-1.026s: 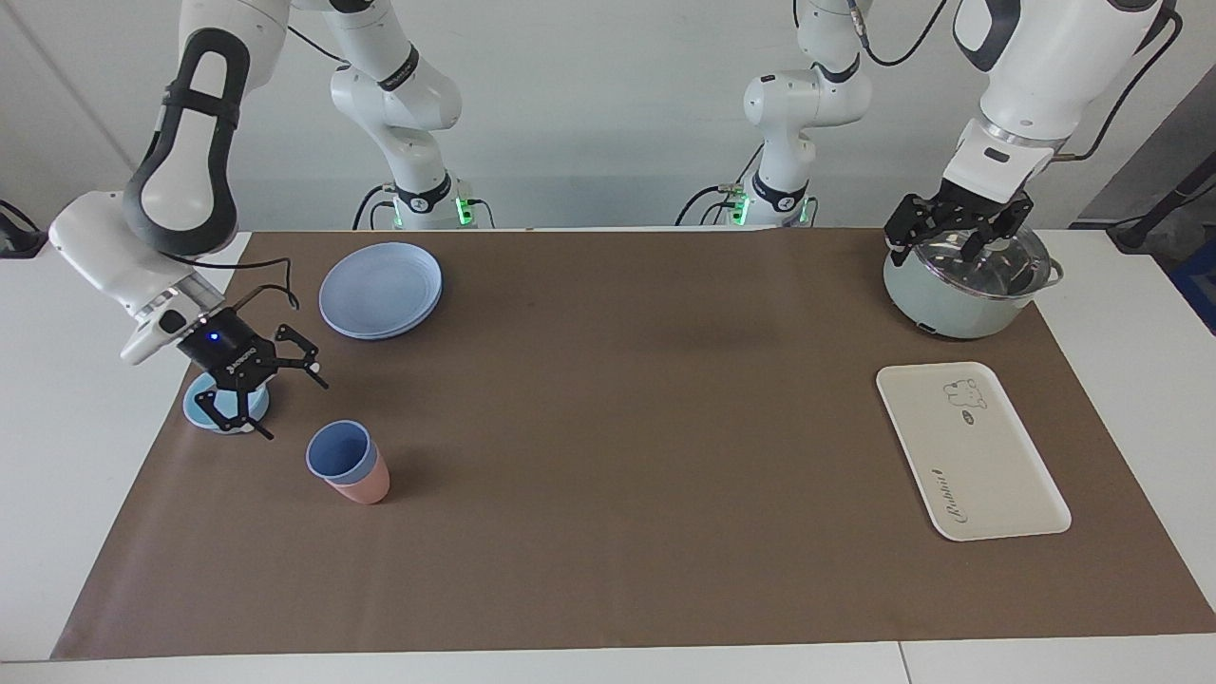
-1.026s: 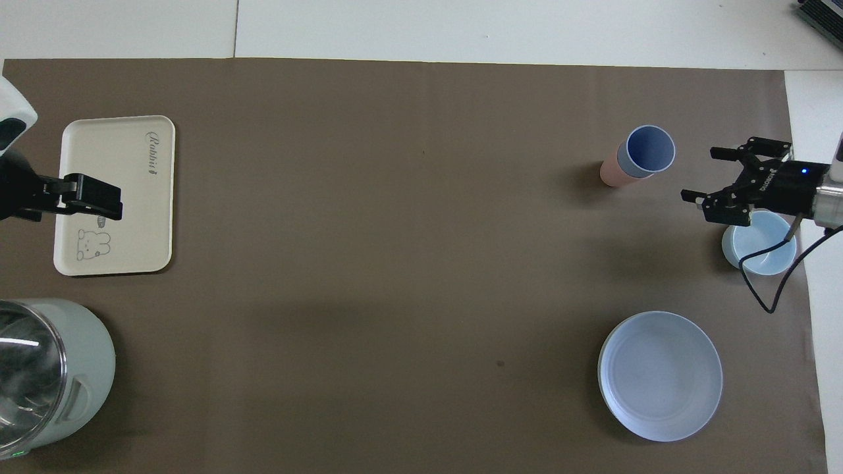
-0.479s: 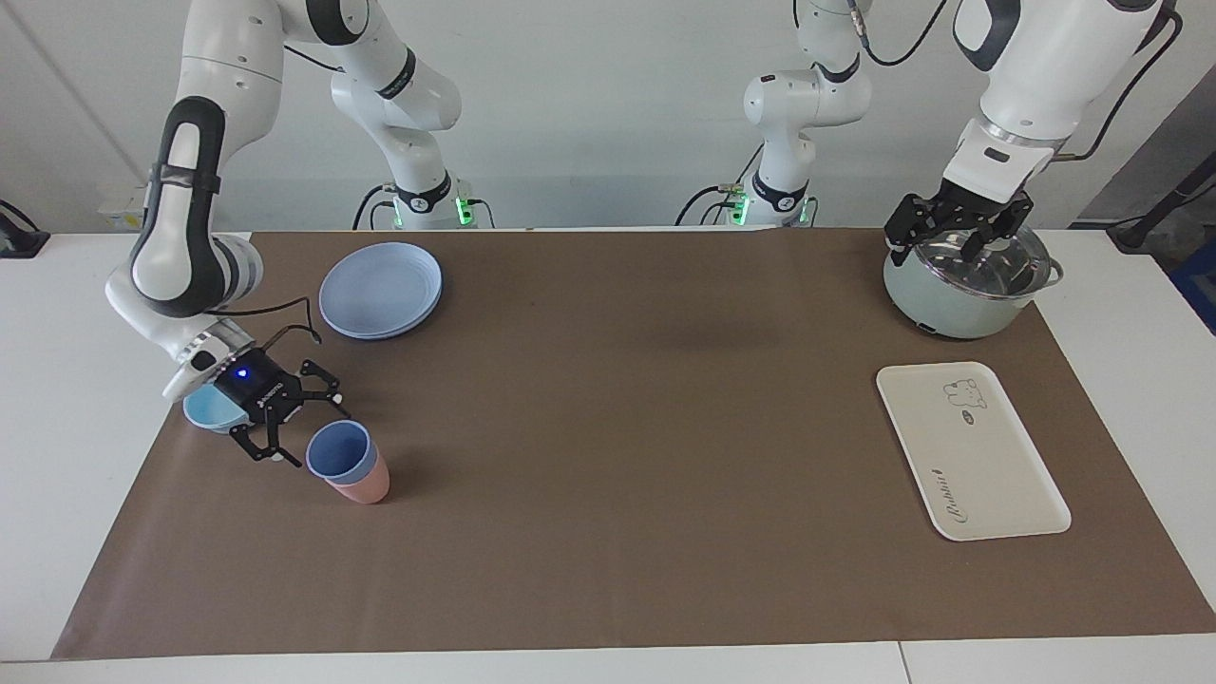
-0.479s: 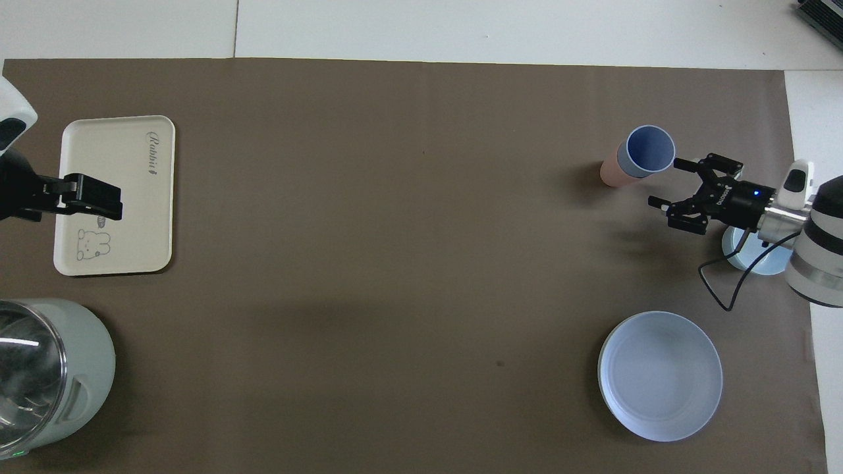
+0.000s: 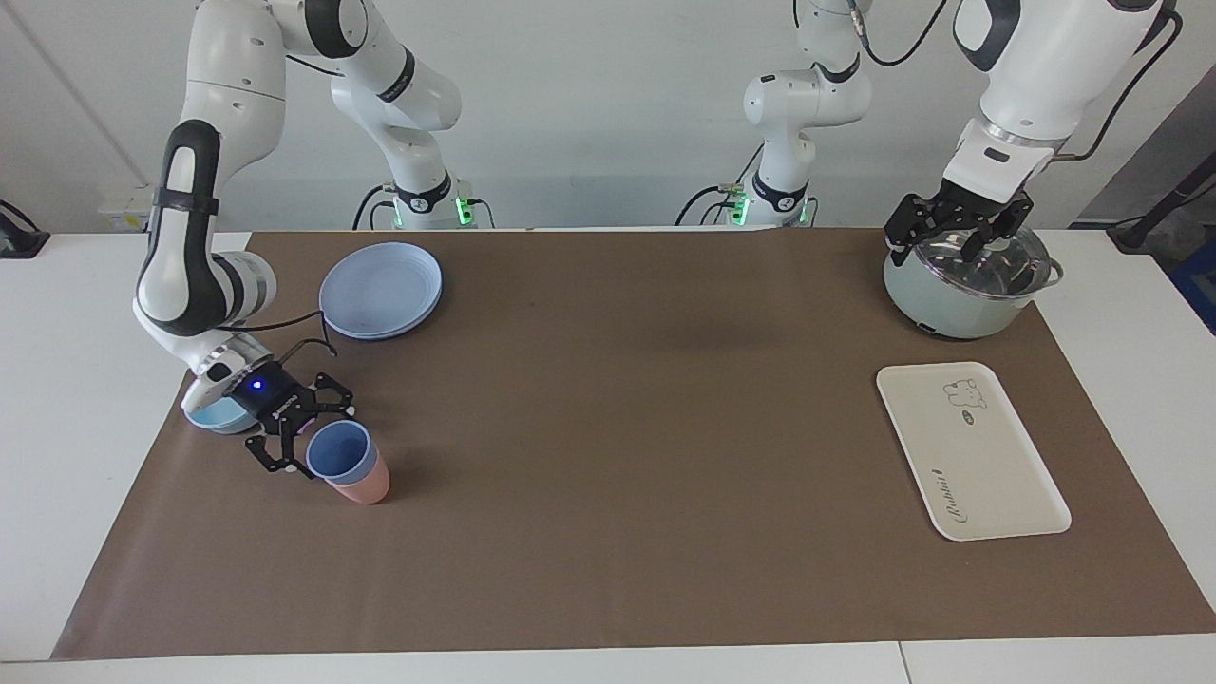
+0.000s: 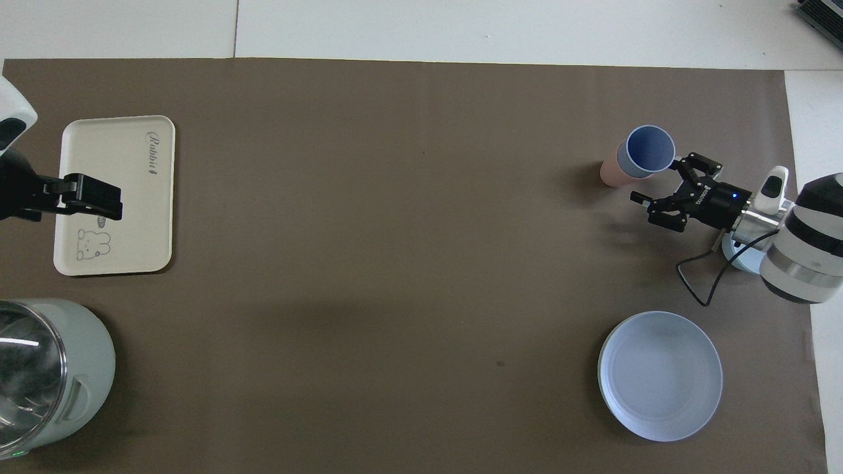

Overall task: Place cup on tray
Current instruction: 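Move the right gripper toward the nested pink and blue cups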

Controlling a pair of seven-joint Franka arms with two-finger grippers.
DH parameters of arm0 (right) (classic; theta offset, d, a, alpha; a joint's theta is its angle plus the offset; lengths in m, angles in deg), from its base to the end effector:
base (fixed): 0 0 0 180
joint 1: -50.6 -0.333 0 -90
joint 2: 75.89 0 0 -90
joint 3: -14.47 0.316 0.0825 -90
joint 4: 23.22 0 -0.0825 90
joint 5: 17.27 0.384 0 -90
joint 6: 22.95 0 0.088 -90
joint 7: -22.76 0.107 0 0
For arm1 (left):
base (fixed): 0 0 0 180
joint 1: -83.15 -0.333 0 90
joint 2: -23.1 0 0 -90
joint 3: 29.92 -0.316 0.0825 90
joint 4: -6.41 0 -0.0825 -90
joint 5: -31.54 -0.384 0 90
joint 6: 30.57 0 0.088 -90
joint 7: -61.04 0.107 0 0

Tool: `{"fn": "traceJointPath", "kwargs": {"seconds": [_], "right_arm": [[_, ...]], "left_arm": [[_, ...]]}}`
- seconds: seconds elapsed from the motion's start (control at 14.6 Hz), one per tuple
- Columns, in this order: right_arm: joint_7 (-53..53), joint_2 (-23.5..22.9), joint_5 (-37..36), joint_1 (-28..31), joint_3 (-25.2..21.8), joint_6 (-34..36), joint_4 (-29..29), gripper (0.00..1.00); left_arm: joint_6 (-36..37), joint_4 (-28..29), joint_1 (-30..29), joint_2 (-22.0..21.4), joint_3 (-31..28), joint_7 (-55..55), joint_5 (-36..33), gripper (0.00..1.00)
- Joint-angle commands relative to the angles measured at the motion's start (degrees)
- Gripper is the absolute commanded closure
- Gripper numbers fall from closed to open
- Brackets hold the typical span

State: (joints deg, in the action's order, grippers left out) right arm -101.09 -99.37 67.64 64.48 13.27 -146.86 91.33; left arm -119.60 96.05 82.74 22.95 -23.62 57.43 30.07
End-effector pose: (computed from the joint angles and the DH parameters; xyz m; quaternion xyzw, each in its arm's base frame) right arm 0.5953 -0.1190 0.2583 -0.7874 -0.3397 -0.4431 0.2613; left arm 0.5494 -0.0540 0.6275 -0.9997 0.0197 0.0029 0.0133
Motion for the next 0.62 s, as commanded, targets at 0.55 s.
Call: {"fn": "traceJointPath", "kwargs": {"seconds": [0.55], "right_arm": [[-1.84, -1.13, 3.34, -1.83, 0.23, -0.55, -3.10, 0.00]], "left_arm": [[-0.27, 1.42, 0.84, -1.52, 0.12, -0.61, -0.37, 0.00]]}}
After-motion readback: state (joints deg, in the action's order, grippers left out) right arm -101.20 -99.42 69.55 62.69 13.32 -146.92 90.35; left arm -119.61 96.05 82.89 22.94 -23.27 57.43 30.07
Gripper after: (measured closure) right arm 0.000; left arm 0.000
